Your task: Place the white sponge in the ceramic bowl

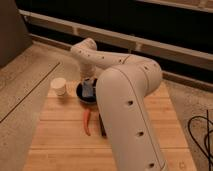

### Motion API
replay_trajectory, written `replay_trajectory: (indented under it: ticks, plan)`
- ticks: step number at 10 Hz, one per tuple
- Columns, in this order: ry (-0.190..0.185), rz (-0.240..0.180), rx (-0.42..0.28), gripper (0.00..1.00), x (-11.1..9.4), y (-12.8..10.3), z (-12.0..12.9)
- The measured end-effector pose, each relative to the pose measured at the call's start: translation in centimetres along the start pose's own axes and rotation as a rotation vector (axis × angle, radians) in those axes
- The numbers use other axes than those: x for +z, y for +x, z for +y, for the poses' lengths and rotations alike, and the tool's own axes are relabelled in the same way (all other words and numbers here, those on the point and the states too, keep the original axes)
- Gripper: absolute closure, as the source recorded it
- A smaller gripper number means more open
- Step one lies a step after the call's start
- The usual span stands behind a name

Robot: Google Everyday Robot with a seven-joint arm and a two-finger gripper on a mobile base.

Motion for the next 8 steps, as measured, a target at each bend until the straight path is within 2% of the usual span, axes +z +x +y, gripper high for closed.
replay_trajectory:
  ticks: [1, 2, 8]
  plan:
    - [0.001, 0.001, 0.004, 0.24, -0.05, 0.02, -0.07]
    - [0.001, 0.001, 0.007, 0.20, -0.11, 0.03, -0.08]
    - [0.002, -0.004, 0.018, 0.20, -0.65, 0.07, -0.16]
